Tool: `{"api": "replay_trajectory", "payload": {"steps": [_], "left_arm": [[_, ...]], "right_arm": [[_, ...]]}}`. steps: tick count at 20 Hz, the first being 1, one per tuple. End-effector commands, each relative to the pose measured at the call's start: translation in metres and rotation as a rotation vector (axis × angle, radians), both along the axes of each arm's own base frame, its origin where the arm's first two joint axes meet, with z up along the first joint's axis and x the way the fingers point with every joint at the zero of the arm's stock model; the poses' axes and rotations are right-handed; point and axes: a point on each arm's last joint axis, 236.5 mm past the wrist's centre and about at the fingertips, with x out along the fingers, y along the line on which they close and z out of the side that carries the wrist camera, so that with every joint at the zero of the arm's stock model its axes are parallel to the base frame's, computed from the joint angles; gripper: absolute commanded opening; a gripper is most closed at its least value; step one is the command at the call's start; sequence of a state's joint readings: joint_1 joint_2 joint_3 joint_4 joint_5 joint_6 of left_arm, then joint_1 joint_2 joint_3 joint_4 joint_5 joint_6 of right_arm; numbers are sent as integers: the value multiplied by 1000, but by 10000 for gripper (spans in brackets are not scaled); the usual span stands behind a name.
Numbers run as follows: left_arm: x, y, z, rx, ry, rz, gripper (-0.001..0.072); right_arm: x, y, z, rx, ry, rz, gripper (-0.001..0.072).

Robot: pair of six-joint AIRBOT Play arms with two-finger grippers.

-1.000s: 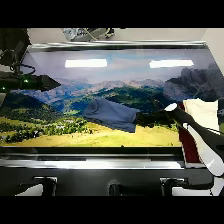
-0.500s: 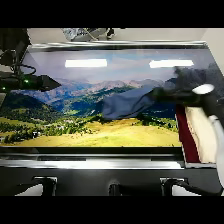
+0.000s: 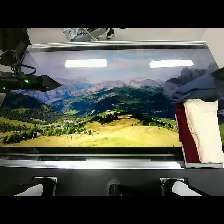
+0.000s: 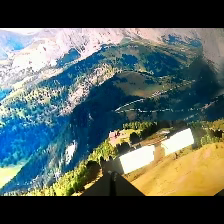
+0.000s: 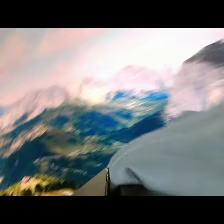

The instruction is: Fold the shirts.

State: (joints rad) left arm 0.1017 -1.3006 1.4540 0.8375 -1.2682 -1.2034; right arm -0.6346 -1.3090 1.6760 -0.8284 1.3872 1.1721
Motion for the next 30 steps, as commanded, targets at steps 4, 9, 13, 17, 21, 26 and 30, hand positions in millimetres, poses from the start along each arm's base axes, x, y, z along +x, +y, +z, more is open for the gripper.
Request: {"api": "replay_trajectory", "payload": {"steps": [4,9,13,17,21,26,30], "left_arm": [[0,0,0,9,-11,-11,26],[0,0,0,9,-12,-11,25],[1,1,0,9,-14,-9,26],[1,0,0,9,-13,-10,25],[1,0,0,8,-13,-10,26],[1,1,0,8,-13,-9,26],[0,0,0,7,-10,-10,25]], "right_arm": [[-61,-59,28,-24,58,-121,41],[-128,-52,19,2,221,-92,42],[-152,-69,-1,-63,335,-185,43],[-198,-79,-75,-36,603,-242,43],[-258,-72,-148,-24,884,-185,43],[-279,-67,-199,-5,984,-174,43],[-285,-73,-207,-33,1009,-185,85]]}}
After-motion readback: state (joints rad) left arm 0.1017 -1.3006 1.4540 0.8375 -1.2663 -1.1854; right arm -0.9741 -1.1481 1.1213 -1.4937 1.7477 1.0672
